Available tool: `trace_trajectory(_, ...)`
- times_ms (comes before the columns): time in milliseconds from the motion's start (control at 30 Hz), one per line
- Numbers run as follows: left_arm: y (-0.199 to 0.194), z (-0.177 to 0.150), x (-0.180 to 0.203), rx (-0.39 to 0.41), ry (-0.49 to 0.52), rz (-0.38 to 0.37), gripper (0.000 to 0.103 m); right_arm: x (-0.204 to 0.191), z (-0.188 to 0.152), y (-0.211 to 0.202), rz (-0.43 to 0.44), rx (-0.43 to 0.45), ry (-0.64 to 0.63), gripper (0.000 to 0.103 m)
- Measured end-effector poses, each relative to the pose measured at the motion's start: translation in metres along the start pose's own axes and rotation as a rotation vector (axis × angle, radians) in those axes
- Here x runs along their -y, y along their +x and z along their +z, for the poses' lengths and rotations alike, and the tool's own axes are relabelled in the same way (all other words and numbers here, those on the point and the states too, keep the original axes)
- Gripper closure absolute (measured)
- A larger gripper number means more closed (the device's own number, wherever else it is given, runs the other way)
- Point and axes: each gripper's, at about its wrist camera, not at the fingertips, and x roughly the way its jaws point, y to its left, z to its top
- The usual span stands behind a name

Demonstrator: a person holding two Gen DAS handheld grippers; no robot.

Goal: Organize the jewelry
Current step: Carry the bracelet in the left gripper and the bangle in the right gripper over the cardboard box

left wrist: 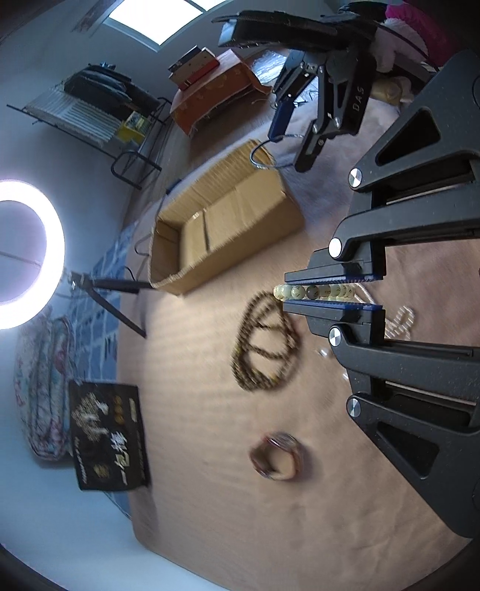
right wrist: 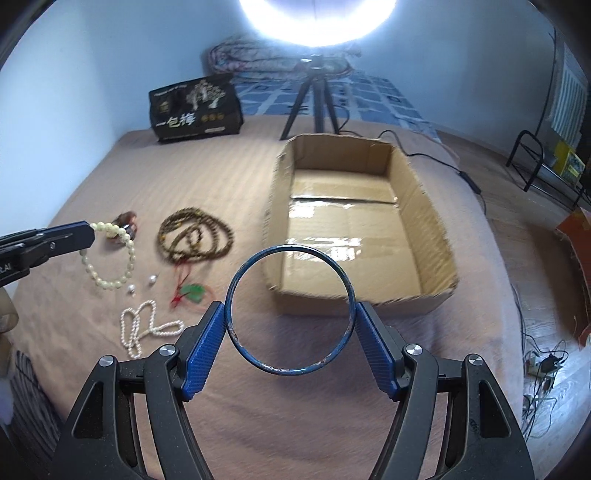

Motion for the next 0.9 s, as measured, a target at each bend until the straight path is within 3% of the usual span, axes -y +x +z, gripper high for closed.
trace_trajectory(467,0.039,0.052,0.053,0.044,0.059,-0.058,0.098,0.046,0.02,0.012,-0.05,0.022,0.055,0.032)
trace_trajectory(900,0.093,0.081,0.082,0.021,0.086,-0.088,0.098,0.073,0.028,0.036,-0.074,0.0,0.087,0.032)
